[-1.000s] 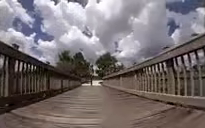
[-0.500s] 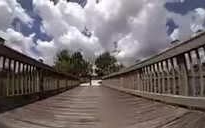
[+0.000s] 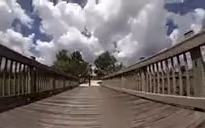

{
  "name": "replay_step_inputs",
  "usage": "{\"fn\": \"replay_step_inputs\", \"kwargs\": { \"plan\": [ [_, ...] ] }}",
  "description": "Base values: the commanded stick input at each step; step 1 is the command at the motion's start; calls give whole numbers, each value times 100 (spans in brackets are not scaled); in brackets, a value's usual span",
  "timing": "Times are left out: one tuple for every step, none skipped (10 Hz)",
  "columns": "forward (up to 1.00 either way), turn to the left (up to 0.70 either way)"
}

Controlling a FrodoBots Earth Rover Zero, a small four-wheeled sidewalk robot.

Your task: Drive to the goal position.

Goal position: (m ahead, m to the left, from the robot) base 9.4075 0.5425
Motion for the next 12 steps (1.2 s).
{"fn": "replay_step_inputs", "kwargs": {
  "plan": [
    [70, 13],
    [70, 0],
    [70, 0],
    [70, 0],
    [70, 0],
    [70, 0],
    [70, 0],
    [70, 0],
    [70, 0],
    [70, 0],
    [70, 0],
    [70, 0]
  ]
}}
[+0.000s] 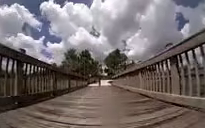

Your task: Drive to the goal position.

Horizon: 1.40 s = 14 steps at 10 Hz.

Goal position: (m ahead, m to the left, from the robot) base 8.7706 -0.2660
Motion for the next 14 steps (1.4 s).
{"fn": "replay_step_inputs", "kwargs": {
  "plan": [
    [70, 0],
    [70, 0],
    [70, 0],
    [70, 0],
    [70, 0],
    [70, 0],
    [70, 0],
    [70, 0],
    [70, 0],
    [70, 0],
    [70, 0],
    [70, 0],
    [70, 0],
    [70, 0]
  ]
}}
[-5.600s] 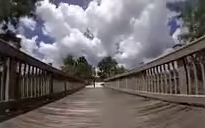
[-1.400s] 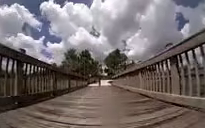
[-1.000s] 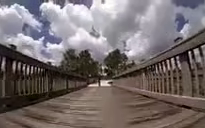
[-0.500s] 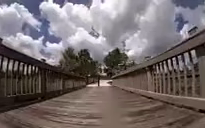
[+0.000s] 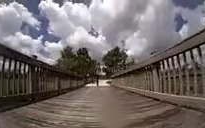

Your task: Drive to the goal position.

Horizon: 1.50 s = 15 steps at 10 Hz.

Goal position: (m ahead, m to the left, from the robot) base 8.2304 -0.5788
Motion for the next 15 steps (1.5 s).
{"fn": "replay_step_inputs", "kwargs": {
  "plan": [
    [70, 0],
    [70, 0],
    [70, 0],
    [70, 0],
    [70, 0],
    [70, 0],
    [70, 0],
    [70, 0],
    [70, 0],
    [70, 0],
    [70, 0],
    [70, 0],
    [70, 0],
    [70, 0],
    [70, 0]
  ]
}}
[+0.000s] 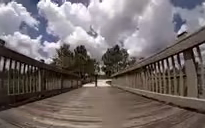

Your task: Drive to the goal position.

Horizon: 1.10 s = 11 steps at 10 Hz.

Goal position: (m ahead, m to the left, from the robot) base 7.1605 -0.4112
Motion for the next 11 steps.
{"fn": "replay_step_inputs", "kwargs": {
  "plan": [
    [70, 0],
    [70, 0],
    [70, 0],
    [70, 0],
    [70, 0],
    [70, 0],
    [70, 0],
    [70, 0],
    [70, 0],
    [70, 0],
    [70, 0]
  ]
}}
